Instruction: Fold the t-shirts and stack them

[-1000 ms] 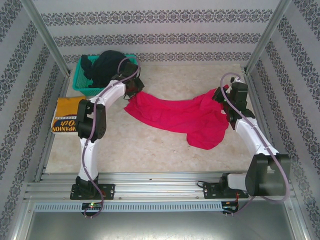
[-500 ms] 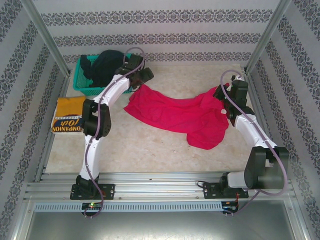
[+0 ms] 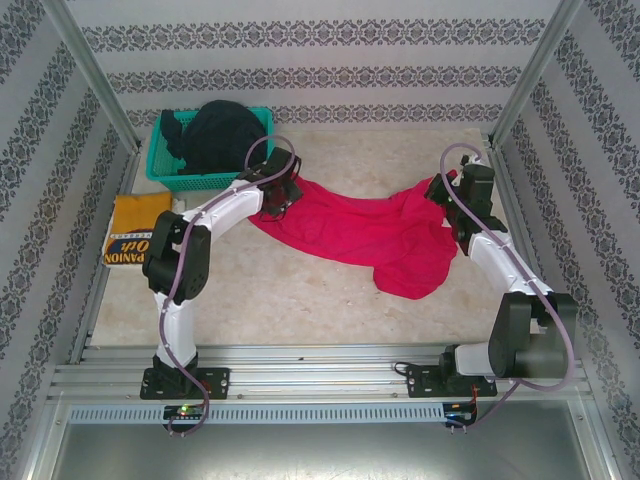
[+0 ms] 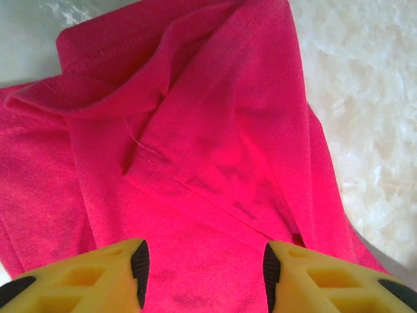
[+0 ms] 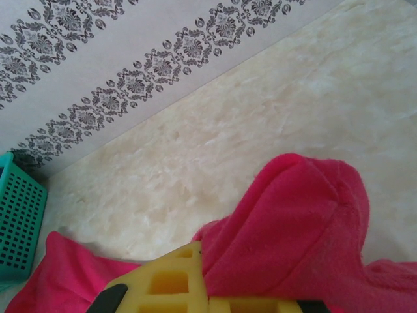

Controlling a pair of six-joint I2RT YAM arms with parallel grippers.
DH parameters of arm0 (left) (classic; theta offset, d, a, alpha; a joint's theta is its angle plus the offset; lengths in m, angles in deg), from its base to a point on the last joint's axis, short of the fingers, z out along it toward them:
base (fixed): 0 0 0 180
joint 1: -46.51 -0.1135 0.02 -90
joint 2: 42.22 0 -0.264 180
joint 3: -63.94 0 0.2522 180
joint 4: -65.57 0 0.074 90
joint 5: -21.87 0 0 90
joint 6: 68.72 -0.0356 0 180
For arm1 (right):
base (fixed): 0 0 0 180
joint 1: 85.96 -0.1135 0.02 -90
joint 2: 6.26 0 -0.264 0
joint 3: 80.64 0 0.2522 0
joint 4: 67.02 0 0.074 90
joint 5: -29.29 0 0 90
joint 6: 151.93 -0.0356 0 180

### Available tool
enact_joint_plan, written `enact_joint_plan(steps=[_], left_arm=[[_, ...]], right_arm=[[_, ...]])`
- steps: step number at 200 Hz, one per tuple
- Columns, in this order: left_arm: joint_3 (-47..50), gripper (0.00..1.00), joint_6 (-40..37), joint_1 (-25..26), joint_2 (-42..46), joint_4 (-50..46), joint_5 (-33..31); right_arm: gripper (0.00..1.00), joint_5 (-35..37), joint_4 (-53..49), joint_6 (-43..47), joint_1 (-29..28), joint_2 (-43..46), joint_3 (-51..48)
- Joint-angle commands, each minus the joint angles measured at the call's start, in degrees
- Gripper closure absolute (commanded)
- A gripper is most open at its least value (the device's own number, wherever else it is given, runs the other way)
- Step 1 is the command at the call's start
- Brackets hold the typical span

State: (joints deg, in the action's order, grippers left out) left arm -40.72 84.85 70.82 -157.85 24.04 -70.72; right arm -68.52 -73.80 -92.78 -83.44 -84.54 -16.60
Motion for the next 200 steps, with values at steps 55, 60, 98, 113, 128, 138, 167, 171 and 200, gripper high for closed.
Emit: enact_joint_plan(steps=[55,60,98,113,128,138,167,171,200], left_arm=[[-5.76,0.56,4.25,-0.21,-7.34,-3.08,-4.44],[-5.79,0.56,4.65,-0.23,-7.62,-2.92,-4.38],[-6.27,0.56,5.49,-0.76,-9.75,-2.50,-3.61],[-6.24,0.57,5.61,-1.09,-10.24,-2.14,-3.56],[-6.40,0.57,5.68,-1.32,-10.73,-1.81,-3.43],[-6.65,0.57,5.70,-1.54,-11.12,-1.86,-3.15],[-6.93,0.57,6.24,-1.92,-11.94,-1.71,-2.61],[-6.93,0.57,6.30,-2.00,-12.10,-1.63,-2.39],[-6.85,0.62,6.78,-2.30,-12.60,-1.09,-1.72]], right_arm=[[1.00,-0.74,1.73,-0.11,0.71,1.55,-1.14],[1.00,-0.67,1.81,-0.12,0.75,1.68,-1.24],[1.00,-0.87,1.72,-0.29,0.97,1.82,-1.50],[1.00,-0.89,1.67,-0.31,1.04,1.90,-1.51],[1.00,-0.89,1.72,-0.34,1.08,1.82,-1.39],[1.00,-0.86,1.71,-0.46,1.09,1.73,-1.33],[1.00,-0.98,1.74,-0.68,1.08,1.64,-1.24],[1.00,-1.00,1.72,-0.63,1.06,1.64,-1.24],[1.00,-0.98,1.62,-0.68,1.08,1.65,-1.33]])
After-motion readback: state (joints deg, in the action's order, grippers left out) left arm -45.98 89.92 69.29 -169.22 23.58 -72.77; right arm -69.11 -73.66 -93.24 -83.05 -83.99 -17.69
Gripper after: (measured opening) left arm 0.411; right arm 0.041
